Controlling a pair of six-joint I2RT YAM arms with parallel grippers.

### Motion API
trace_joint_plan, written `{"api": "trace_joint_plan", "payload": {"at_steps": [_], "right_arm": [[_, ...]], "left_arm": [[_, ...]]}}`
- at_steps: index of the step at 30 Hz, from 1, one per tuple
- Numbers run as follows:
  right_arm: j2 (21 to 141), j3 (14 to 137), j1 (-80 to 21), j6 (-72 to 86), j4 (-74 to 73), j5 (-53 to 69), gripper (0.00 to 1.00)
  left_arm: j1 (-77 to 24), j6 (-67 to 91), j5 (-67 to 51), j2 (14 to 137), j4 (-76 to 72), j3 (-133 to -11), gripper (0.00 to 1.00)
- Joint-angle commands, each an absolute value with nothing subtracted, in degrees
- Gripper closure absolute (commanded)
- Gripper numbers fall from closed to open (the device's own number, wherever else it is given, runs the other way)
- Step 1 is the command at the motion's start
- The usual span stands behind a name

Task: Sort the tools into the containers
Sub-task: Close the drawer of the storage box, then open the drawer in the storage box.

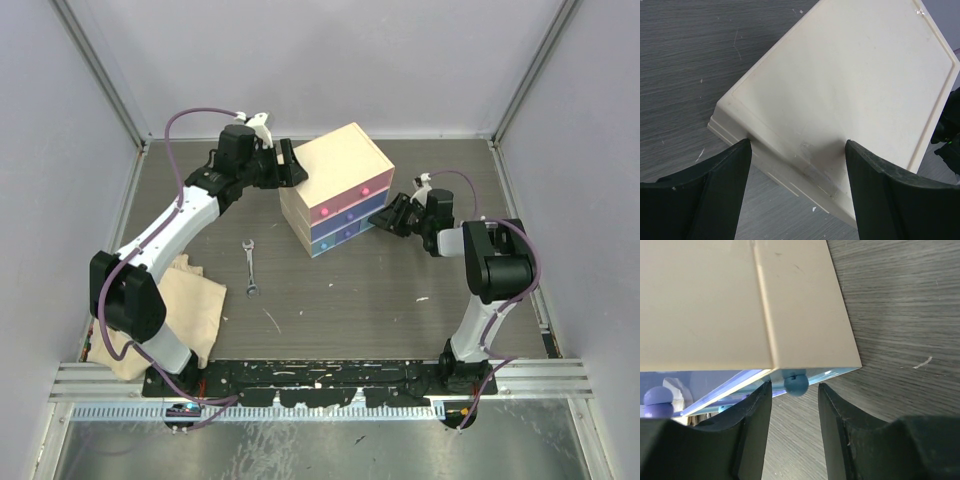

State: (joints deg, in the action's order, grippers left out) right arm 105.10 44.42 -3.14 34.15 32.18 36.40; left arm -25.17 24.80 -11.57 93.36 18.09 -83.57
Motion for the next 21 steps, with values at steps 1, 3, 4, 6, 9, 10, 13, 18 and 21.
{"api": "trace_joint_plan", "payload": {"at_steps": [1, 3, 4, 6, 9, 10, 13, 18, 21], "right_arm": [[106.5, 47.3, -3.0, 34.3, 36.5, 38.9, 0.54], [107.1, 47.5, -3.0, 34.8, 37.2, 39.2, 0.55], [107.2, 47.5, -3.0, 35.0, 37.6, 39.3, 0.55], [107.6, 47.6, -3.1, 35.4, 38.1, 39.5, 0.55], [108.2, 47.8, -3.0, 35.7, 38.7, 39.6, 0.57], [108.3, 47.9, -3.0, 35.8, 38.9, 39.6, 0.58], [109.3, 48.0, -3.0, 37.0, 40.4, 40.3, 0.58], [110.4, 48.2, -3.0, 38.1, 42.7, 41.7, 0.58], [110.4, 48.2, -3.0, 38.1, 43.4, 41.6, 0.6]], "left_arm": [[-26.5, 22.1, -12.2, 95.7, 21.3, -84.1, 0.26], [-26.5, 22.1, -12.2, 95.6, 21.3, -84.2, 0.26], [-26.5, 22.1, -12.2, 95.5, 21.3, -84.1, 0.26], [-26.5, 22.2, -12.2, 95.5, 21.3, -84.1, 0.26], [-26.5, 22.1, -12.2, 95.5, 21.3, -84.1, 0.26], [-26.5, 22.2, -12.3, 95.6, 21.3, -84.1, 0.26], [-26.6, 22.2, -12.3, 95.5, 21.3, -84.1, 0.26], [-26.5, 22.2, -12.3, 95.6, 21.2, -84.0, 0.26], [-26.6, 22.2, -12.3, 95.6, 21.3, -84.1, 0.26]]}}
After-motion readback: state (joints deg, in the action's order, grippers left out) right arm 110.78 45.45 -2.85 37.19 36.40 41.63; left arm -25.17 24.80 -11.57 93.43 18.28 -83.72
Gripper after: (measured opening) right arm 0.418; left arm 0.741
